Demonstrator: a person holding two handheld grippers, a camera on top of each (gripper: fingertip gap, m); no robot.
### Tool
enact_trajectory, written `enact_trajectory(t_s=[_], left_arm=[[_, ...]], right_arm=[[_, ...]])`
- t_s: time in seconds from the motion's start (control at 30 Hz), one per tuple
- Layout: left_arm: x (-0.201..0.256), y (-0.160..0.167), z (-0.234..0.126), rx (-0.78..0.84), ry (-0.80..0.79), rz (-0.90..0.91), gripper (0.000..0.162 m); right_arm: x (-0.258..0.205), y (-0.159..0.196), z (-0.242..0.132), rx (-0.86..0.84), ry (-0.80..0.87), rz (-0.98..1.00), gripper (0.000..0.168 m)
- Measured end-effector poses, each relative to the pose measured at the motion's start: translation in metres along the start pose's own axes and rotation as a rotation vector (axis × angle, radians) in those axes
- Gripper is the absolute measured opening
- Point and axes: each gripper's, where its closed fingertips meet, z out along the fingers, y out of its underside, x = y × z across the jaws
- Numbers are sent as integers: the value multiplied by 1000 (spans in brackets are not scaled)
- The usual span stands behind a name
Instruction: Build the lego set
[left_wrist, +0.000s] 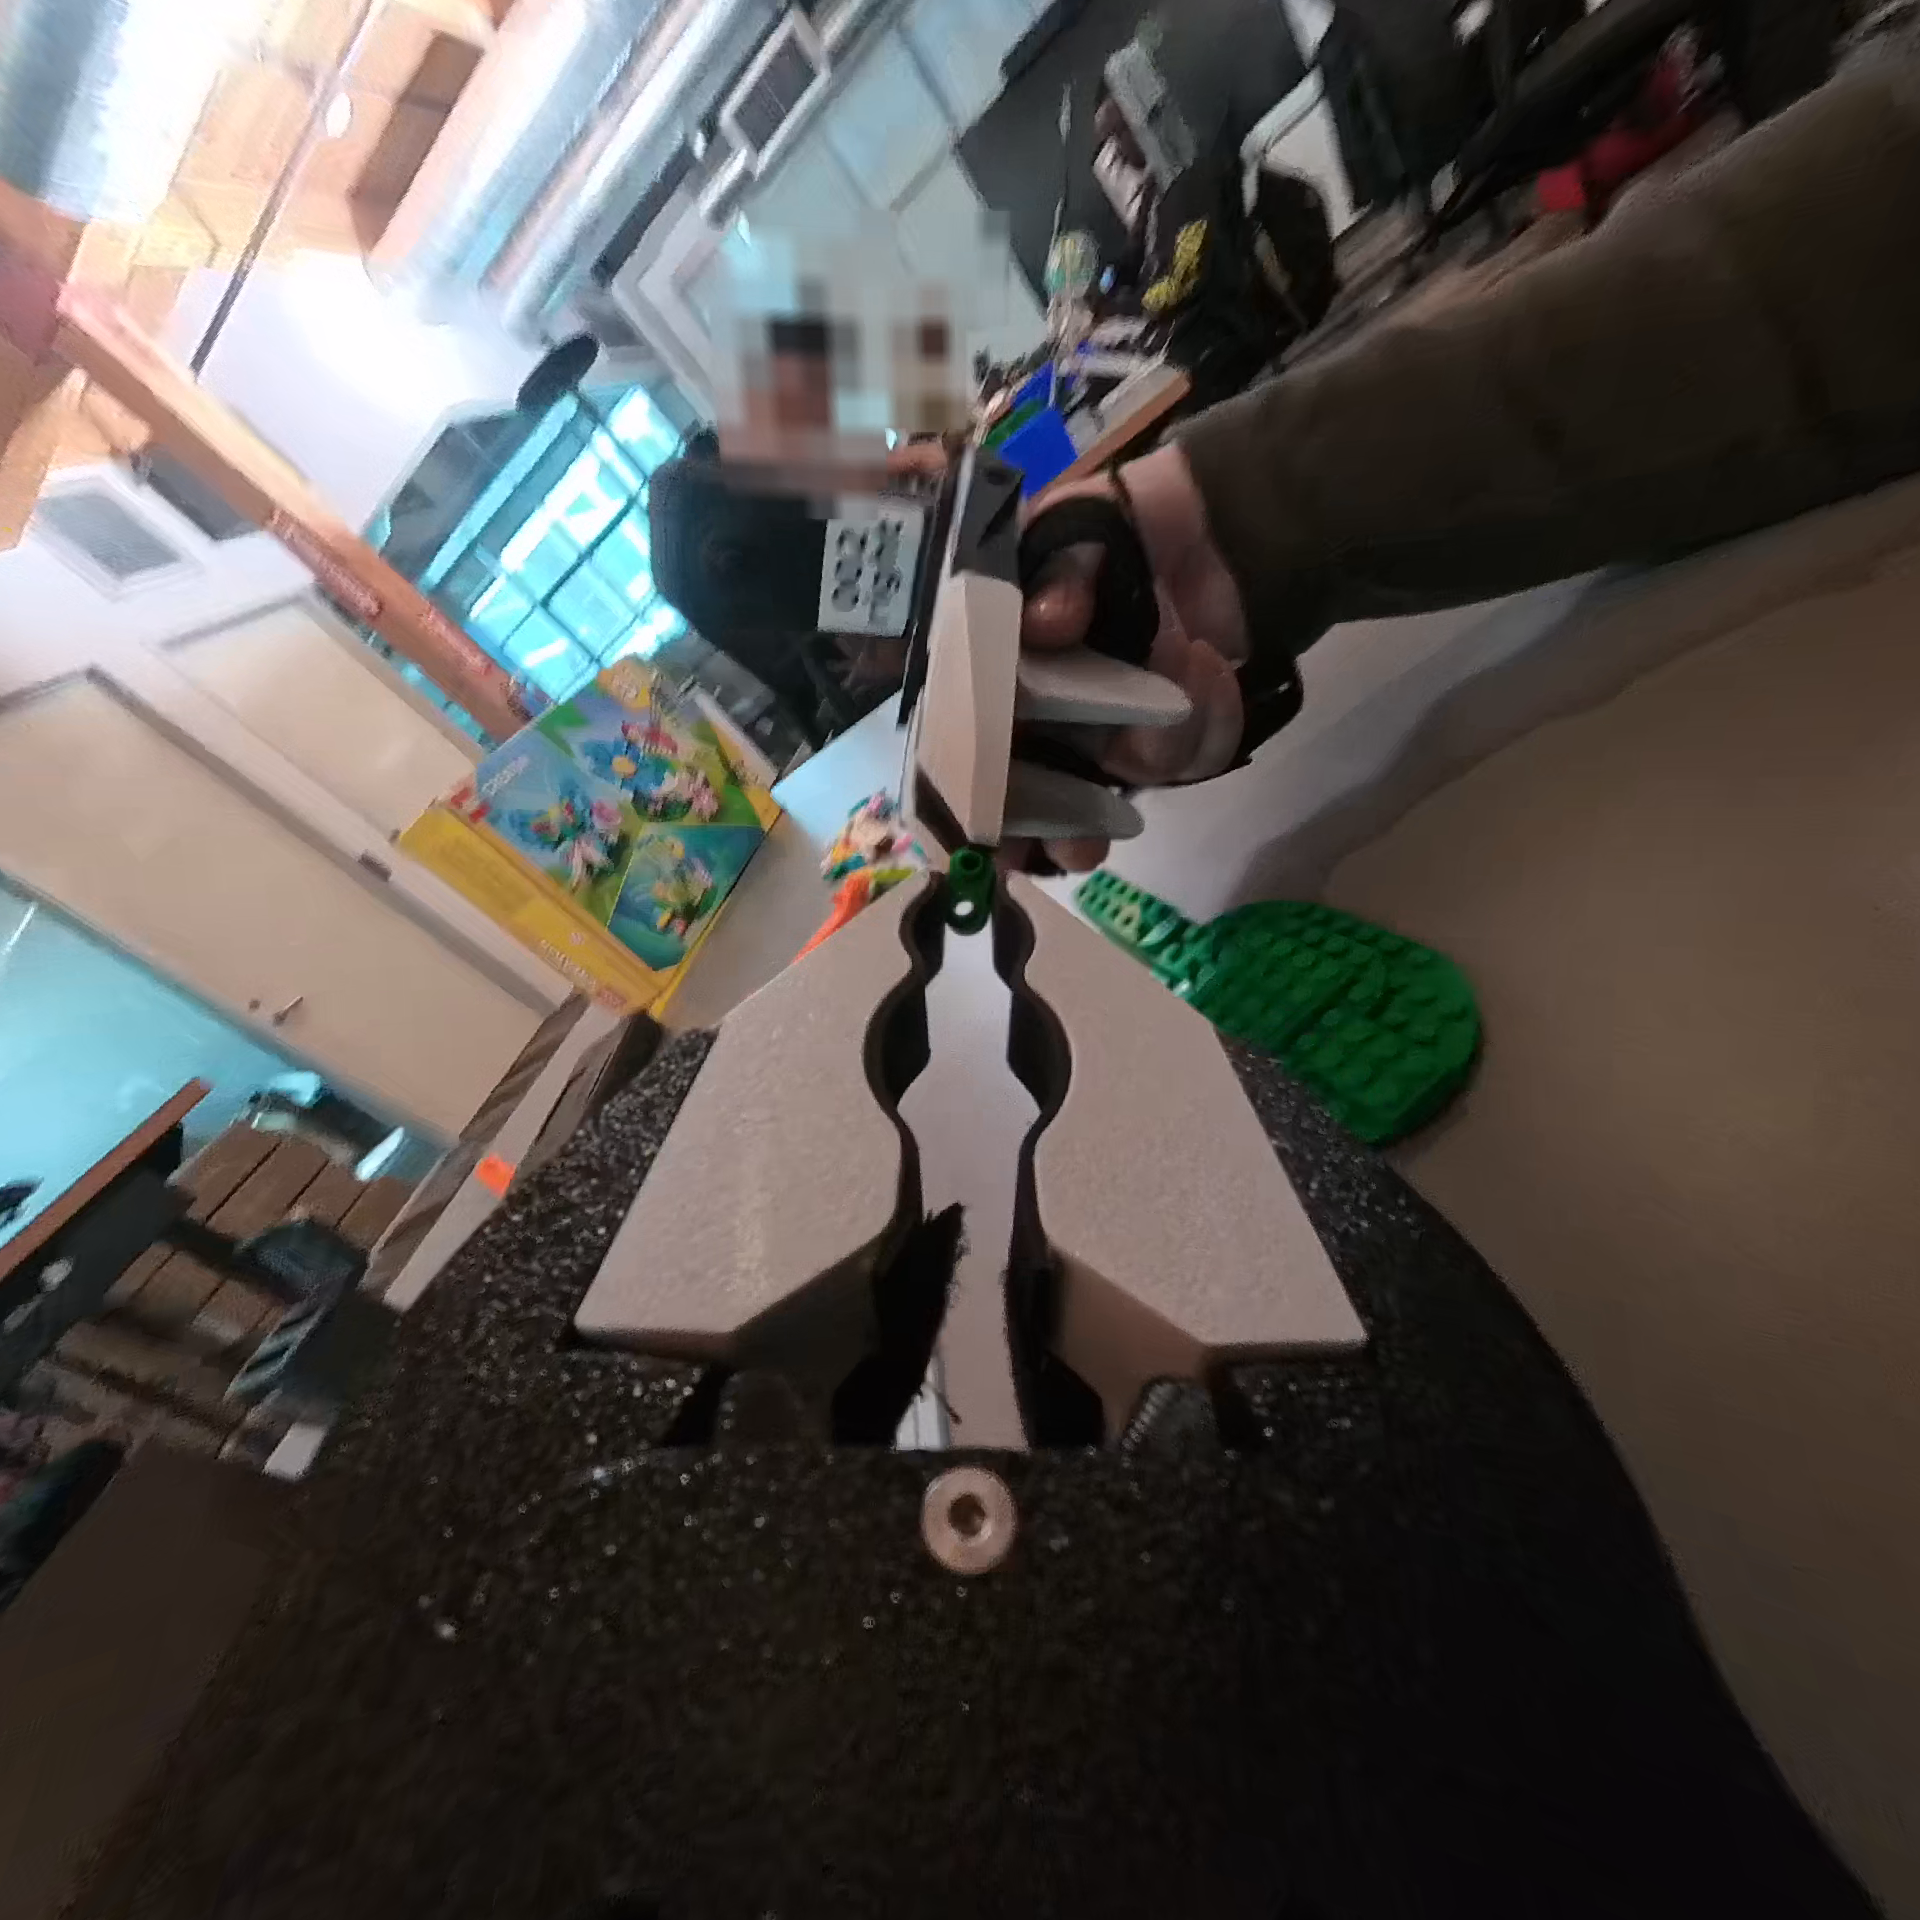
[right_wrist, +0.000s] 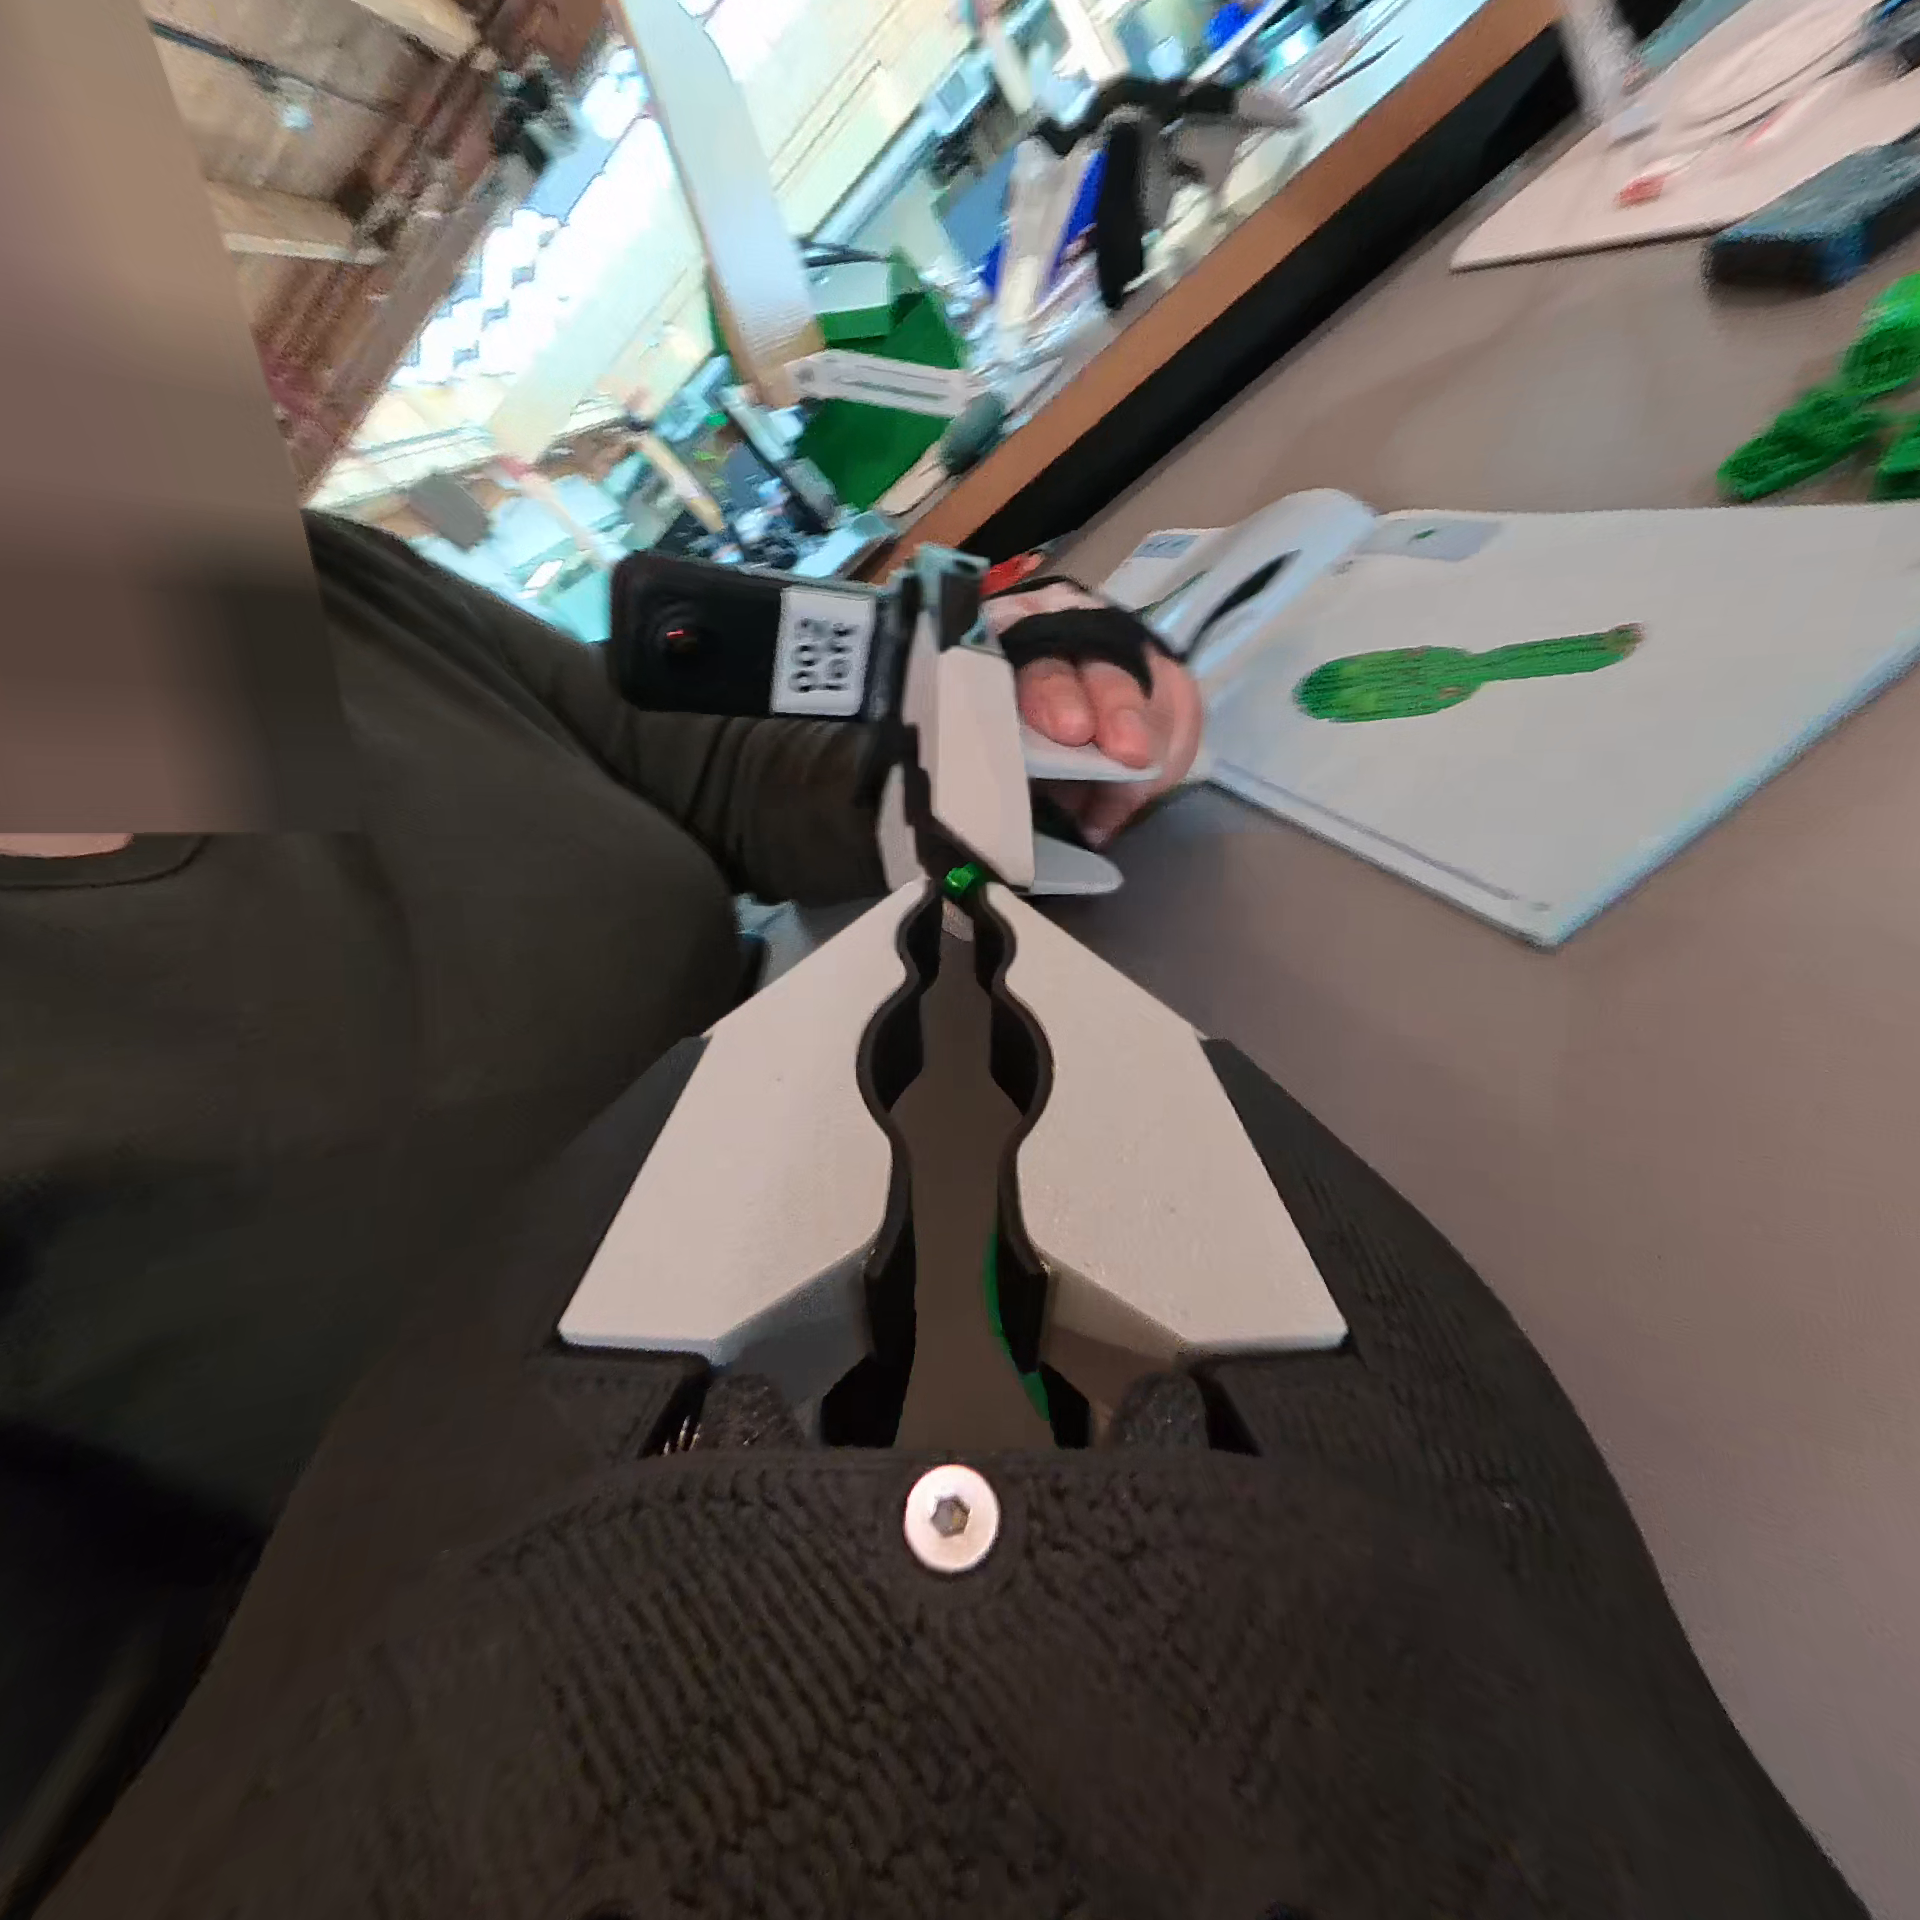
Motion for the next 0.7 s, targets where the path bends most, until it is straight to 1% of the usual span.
enact_trajectory(t_s=[0.07,0.13,0.23,0.33,0.43,0.53,0.63,0.7], left_arm=[[-9,17,4,-107,-40,-21,6],[-10,38,7,-230,-10,-108,6],[-6,62,8,-386,54,-244,6],[2,85,4,-524,119,-303,6],[9,96,0,-599,169,-358,6],[10,97,-2,-615,187,-396,6],[13,98,-3,-638,209,-456,7],[12,99,-3,-638,194,-501,8]], right_arm=[[17,-5,-6,26,119,-54,17],[36,-7,-15,15,264,-136,23],[50,-6,-22,-46,427,-290,23],[62,3,-23,-155,548,-405,22],[70,12,-21,-247,605,-471,21],[75,19,-20,-304,629,-495,21],[76,21,-19,-318,633,-507,21],[75,20,-18,-311,629,-506,21]])
